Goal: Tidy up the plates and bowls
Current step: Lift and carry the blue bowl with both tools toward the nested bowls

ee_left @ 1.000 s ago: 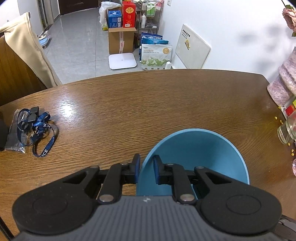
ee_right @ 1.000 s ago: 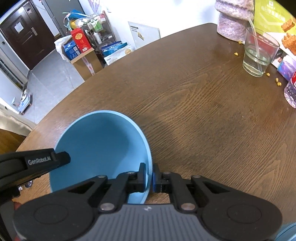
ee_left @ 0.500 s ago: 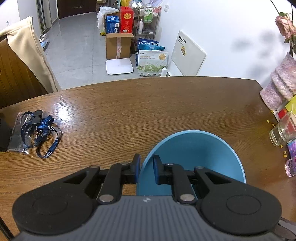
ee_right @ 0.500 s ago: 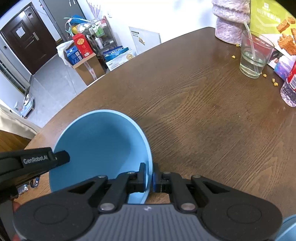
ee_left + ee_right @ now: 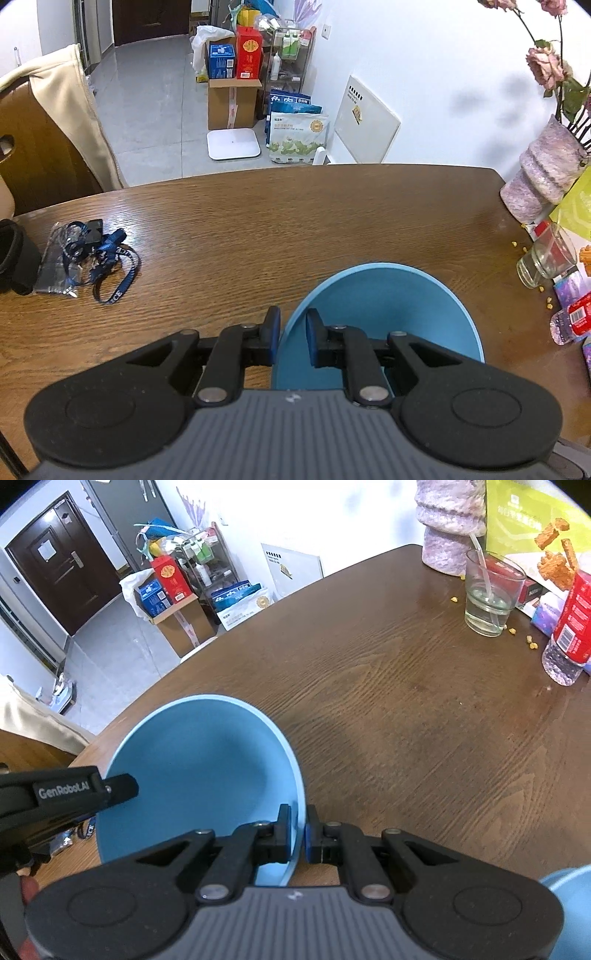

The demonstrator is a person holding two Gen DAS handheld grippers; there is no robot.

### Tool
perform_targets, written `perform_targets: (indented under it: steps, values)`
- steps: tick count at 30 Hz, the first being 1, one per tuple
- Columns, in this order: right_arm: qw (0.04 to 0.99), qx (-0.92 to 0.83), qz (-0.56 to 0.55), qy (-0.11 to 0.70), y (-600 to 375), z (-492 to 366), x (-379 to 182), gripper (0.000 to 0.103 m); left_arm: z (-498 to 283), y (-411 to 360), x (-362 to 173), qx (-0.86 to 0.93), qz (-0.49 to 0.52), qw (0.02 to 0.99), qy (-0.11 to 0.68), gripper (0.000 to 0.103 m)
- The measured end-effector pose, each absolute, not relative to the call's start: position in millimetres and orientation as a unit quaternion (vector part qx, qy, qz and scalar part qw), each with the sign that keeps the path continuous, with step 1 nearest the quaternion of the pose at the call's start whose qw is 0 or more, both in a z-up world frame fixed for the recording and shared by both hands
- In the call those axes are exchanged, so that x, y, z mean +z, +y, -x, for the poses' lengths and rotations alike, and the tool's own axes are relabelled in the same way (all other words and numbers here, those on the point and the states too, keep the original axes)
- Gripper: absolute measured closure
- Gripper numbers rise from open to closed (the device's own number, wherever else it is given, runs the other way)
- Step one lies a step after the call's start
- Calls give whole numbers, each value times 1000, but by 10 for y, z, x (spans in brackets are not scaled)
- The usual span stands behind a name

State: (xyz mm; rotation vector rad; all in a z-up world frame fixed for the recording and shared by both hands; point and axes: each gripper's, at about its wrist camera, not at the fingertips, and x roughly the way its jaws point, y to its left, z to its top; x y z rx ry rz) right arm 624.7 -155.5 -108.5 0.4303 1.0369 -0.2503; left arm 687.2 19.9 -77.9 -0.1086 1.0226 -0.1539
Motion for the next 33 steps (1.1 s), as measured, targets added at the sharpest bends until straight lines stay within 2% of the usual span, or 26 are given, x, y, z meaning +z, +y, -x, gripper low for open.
perform_targets:
  steps: [33]
  values:
    - [859,-110,-190,462,-1253,-5224,-590,96,-5807,681,-294,-101,81,880,457,88]
